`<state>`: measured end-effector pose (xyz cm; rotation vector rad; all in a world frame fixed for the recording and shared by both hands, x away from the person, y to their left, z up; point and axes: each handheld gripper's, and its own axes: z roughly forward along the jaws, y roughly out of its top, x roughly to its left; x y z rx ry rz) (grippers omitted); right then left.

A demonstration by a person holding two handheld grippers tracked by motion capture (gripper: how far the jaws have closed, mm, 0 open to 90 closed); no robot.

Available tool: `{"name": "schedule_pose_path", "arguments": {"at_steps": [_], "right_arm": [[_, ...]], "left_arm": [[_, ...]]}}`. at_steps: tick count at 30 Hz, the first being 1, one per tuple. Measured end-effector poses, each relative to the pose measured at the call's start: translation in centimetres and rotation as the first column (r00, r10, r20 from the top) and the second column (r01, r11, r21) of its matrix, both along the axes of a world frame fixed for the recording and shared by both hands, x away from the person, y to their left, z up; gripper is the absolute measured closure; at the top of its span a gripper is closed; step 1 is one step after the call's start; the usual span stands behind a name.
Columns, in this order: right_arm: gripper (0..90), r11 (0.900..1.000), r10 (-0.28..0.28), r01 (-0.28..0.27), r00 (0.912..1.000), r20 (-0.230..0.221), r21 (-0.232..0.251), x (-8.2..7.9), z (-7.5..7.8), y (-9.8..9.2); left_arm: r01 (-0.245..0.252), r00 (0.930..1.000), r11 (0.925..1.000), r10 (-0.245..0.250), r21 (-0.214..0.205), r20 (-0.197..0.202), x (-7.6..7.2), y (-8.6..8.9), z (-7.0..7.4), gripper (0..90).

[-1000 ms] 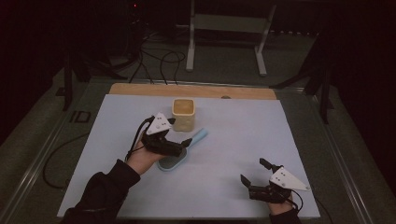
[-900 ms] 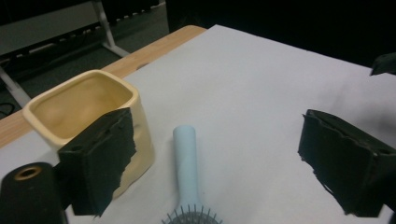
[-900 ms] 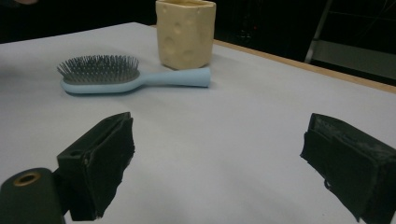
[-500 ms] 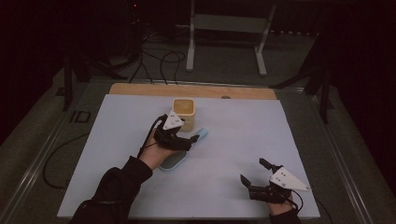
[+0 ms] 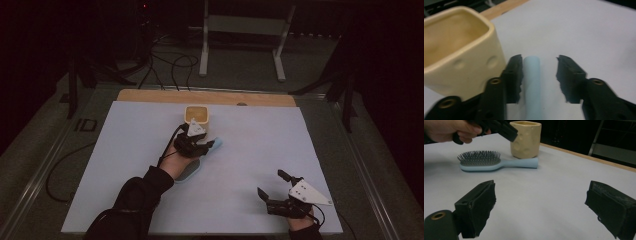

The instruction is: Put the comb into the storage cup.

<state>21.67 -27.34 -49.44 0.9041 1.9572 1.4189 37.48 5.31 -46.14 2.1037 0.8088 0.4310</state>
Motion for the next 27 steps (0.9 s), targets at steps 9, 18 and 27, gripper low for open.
{"name": "schedule_pose_path", "arguments": {"at_steps": [9, 18, 27], "right_arm": [[8.5, 1.0000, 0.003, -0.003, 1.0000, 0.009, -0.008, -0.1, 0.0, 0.1], [8.5, 0.9999, 0.011, -0.011, 0.9998, 0.016, -0.007, -0.2, 0.1, 0.2], [8.6, 0.9999, 0.012, -0.012, 0.9997, 0.023, -0.003, -0.3, 0.2, 0.2]], "left_arm": [[-0.027, 0.9988, 0.9938, 0.023, 0.108, 0.044, 0.5, -1.1, -1.2, 88.5], [-0.066, 0.9955, 0.9800, 0.077, 0.188, -0.055, 2.4, -2.3, -2.6, 90.0], [-0.089, 0.9929, 0.9514, 0.108, 0.295, -0.050, 3.1, -3.4, -3.3, 90.0]]}}
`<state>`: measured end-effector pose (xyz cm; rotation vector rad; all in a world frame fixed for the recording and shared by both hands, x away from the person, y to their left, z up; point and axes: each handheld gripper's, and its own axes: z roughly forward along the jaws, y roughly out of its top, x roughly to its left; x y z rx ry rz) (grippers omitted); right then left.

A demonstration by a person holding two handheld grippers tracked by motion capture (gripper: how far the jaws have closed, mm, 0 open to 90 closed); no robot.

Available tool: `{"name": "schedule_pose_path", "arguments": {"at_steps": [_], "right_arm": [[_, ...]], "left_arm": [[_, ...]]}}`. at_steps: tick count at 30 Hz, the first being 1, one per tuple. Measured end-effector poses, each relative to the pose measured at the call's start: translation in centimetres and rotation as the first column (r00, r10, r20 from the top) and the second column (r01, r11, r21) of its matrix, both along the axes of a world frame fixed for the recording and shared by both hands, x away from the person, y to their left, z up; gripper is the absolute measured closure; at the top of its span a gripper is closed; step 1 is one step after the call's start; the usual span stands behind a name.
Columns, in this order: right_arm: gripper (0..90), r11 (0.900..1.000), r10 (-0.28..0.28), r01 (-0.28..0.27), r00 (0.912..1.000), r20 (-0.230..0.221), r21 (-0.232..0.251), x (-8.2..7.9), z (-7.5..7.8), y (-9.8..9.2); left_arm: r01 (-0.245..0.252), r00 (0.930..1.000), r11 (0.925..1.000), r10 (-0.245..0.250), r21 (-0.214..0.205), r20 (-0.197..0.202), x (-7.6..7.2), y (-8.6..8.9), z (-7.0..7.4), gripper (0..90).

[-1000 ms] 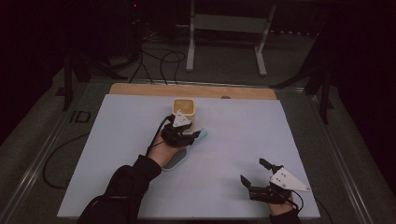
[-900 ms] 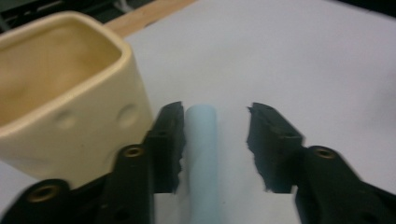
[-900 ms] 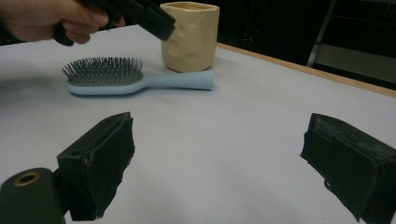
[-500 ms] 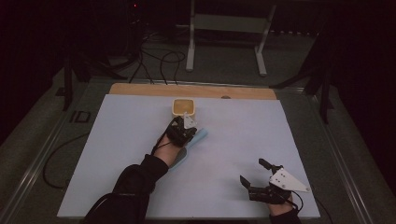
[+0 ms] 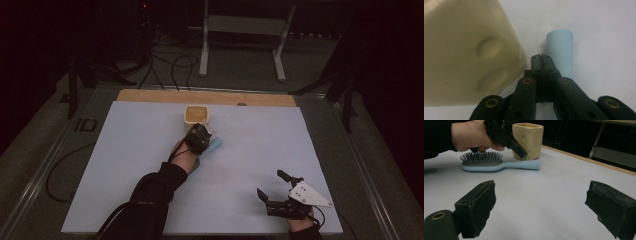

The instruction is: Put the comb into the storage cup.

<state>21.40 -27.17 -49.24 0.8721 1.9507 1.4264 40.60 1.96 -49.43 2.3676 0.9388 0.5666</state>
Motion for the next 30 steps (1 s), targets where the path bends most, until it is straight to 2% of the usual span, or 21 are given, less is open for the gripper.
{"name": "schedule_pose_path", "arguments": {"at_steps": [3, 5, 13, 19, 22, 24, 28, 30], "right_arm": [[8.5, 1.0000, 0.001, -0.001, 1.0000, -0.002, -0.003, 0.0, 0.0, 0.0], [8.5, 1.0000, 0.001, -0.001, 1.0000, 0.000, -0.001, 0.0, 0.0, 0.0], [8.5, 1.0000, 0.000, 0.000, 1.0000, 0.002, -0.001, 0.0, 0.0, 0.0], [8.5, 1.0000, -0.005, 0.005, 1.0000, 0.003, 0.003, -0.1, 0.1, -0.1], [8.5, 1.0000, -0.004, 0.004, 1.0000, 0.001, 0.005, -0.1, 0.1, -0.1], [8.5, 1.0000, -0.001, 0.001, 1.0000, 0.004, 0.004, -0.1, 0.1, -0.1], [8.5, 1.0000, 0.000, 0.000, 1.0000, -0.005, 0.009, 0.0, 0.0, -0.1], [8.5, 1.0000, 0.003, -0.003, 1.0000, -0.001, 0.005, 0.0, 0.0, 0.0]], "left_arm": [[0.027, 0.9994, 0.9995, -0.026, 0.014, -0.024, 0.0, -0.6, 0.0, 90.0], [0.031, 0.9992, 0.9993, -0.031, 0.020, -0.026, -0.1, -0.8, 0.1, 90.0], [0.062, 0.9960, 0.9978, -0.064, -0.025, -0.063, -0.5, -1.6, 0.6, 90.0], [0.086, 0.9918, 0.9954, -0.090, -0.041, -0.091, -0.8, -2.4, 0.7, 90.0], [0.067, 0.9951, 0.9967, -0.070, -0.046, -0.069, -0.5, -2.3, 0.8, 90.0], [0.047, 0.9964, 0.9967, -0.052, -0.066, -0.067, -0.1, -1.9, 1.1, 90.0], [0.021, 0.9975, 0.9988, -0.024, -0.044, -0.066, 0.4, -1.9, 0.8, 90.0], [0.005, 0.9968, 0.9994, -0.008, -0.034, -0.080, 0.9, -1.9, 0.5, 90.0]]}}
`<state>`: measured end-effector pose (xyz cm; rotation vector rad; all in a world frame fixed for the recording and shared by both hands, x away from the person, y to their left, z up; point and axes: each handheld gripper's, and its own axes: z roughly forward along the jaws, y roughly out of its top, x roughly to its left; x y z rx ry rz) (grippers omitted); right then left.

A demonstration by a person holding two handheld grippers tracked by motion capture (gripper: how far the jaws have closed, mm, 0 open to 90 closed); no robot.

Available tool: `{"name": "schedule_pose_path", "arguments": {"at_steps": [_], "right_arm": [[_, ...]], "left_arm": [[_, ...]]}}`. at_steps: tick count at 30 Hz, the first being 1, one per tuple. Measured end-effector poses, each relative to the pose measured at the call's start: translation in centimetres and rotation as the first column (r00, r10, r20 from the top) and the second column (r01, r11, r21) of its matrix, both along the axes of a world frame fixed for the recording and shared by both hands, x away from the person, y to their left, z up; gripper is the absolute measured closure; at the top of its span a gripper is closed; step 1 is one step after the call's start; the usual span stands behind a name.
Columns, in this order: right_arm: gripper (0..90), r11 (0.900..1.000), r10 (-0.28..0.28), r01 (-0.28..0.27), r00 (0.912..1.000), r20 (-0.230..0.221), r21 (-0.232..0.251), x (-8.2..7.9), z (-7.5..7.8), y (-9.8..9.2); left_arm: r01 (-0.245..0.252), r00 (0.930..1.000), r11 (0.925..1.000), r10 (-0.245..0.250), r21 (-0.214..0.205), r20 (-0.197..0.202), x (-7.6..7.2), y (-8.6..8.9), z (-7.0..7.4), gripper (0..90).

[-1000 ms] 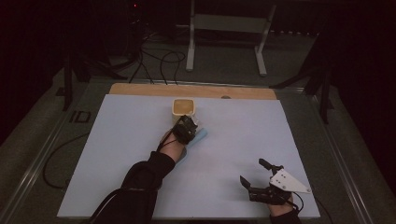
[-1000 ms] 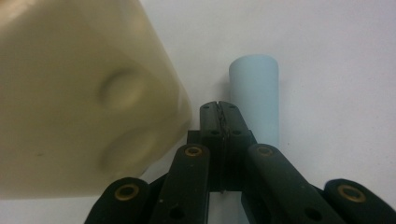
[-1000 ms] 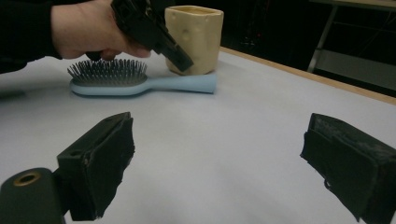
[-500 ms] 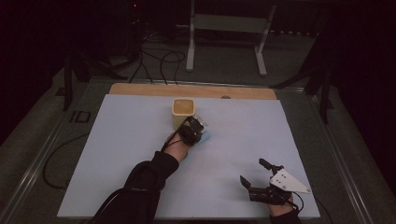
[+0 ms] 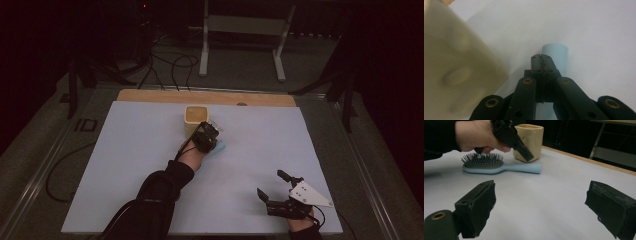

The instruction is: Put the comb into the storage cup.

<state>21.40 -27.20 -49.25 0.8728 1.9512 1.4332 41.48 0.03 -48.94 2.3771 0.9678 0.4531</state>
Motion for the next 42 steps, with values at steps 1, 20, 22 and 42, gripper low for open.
{"name": "schedule_pose_path", "arguments": {"at_steps": [1, 20, 22, 42], "right_arm": [[8.6, 1.0000, 0.001, -0.001, 1.0000, 0.003, 0.000, 0.0, 0.0, 0.0], [8.6, 1.0000, -0.001, 0.001, 1.0000, 0.003, 0.004, -0.1, 0.1, 0.0], [8.6, 1.0000, -0.004, 0.004, 1.0000, 0.006, 0.003, -0.1, 0.1, -0.1], [8.5, 0.9999, -0.013, 0.013, 0.9998, 0.017, 0.001, -0.3, 0.4, 0.0]], "left_arm": [[-0.002, 1.0000, 1.0000, 0.002, 0.004, -0.009, 0.2, -0.1, -0.2, 90.0], [0.106, 0.9869, 0.9935, -0.110, -0.040, -0.118, -1.6, -1.9, -0.2, 90.0], [0.124, 0.9848, 0.9914, -0.128, -0.042, -0.118, -2.3, -2.3, -0.3, 90.0], [0.288, 0.9374, 0.9523, -0.302, -0.100, -0.174, -9.3, -1.5, -1.0, 90.0]]}}
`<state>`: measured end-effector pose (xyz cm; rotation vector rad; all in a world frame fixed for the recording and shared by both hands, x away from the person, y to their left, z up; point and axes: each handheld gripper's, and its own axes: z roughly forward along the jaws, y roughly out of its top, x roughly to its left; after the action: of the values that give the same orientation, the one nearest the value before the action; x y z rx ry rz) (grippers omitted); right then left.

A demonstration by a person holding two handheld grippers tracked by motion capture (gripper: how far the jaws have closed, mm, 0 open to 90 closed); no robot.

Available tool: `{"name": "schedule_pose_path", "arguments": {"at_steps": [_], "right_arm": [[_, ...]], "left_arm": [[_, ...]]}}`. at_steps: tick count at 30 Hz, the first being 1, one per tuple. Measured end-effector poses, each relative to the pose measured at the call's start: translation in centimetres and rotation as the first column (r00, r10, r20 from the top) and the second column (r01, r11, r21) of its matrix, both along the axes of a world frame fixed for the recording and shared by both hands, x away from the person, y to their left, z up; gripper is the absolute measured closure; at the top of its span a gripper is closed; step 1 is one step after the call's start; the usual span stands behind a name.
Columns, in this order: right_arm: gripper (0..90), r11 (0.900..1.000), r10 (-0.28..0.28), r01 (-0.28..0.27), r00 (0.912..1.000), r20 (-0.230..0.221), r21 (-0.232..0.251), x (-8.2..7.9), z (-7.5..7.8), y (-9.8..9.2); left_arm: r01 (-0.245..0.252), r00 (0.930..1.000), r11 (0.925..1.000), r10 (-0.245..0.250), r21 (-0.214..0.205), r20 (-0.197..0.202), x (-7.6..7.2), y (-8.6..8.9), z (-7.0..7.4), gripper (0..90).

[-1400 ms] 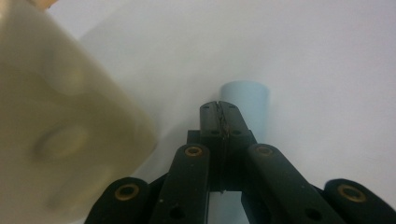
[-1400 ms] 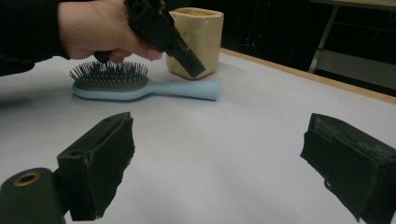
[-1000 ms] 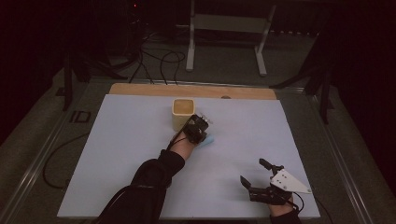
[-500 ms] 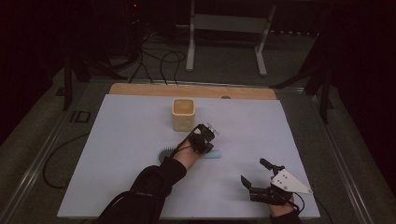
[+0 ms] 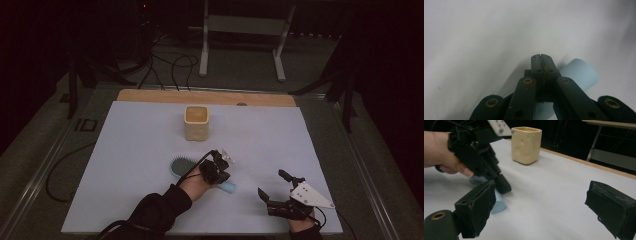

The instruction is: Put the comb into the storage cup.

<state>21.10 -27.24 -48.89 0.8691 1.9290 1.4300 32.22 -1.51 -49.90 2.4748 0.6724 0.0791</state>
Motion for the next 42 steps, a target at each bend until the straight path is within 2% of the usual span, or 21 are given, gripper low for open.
{"name": "schedule_pose_path", "arguments": {"at_steps": [5, 10, 16, 19, 25, 31, 42], "right_arm": [[8.5, 1.0000, -0.003, 0.003, 1.0000, -0.002, 0.004, 0.0, 0.0, -0.1], [8.5, 1.0000, 0.004, -0.004, 1.0000, 0.002, 0.001, -0.1, 0.1, 0.1], [8.5, 1.0000, 0.003, -0.003, 1.0000, 0.001, 0.000, -0.1, 0.1, 0.1], [8.5, 1.0000, 0.001, -0.001, 1.0000, 0.001, 0.001, -0.1, 0.1, 0.1], [8.6, 1.0000, 0.006, -0.006, 1.0000, 0.000, -0.006, 0.0, 0.1, 0.2], [8.5, 1.0000, 0.004, -0.004, 1.0000, -0.004, -0.001, 0.0, 0.1, 0.2], [8.6, 1.0000, 0.009, -0.009, 0.9999, -0.010, -0.002, 0.1, 0.0, 0.3]], "left_arm": [[0.010, 0.9998, 0.9998, -0.011, -0.018, -0.018, -1.2, 1.2, -0.2, 90.0], [0.012, 0.9998, 0.9998, -0.012, -0.016, -0.015, -2.5, 2.7, -0.2, 90.0], [0.024, 0.9995, 0.9997, -0.024, 0.008, -0.022, -3.8, 4.7, -0.1, 90.0], [0.007, 0.9993, 0.9999, -0.007, 0.008, -0.036, -4.3, 5.9, -0.2, 90.0], [-0.003, 0.9995, 0.9989, 0.005, 0.048, -0.032, -5.0, 8.0, -0.1, 90.0], [-0.032, 0.9987, 0.9967, 0.035, 0.075, -0.038, -5.2, 10.4, 0.1, 90.0], [-0.112, 0.9937, 0.9856, 0.112, 0.127, 0.007, -4.4, 15.1, 1.0, 90.0]]}}
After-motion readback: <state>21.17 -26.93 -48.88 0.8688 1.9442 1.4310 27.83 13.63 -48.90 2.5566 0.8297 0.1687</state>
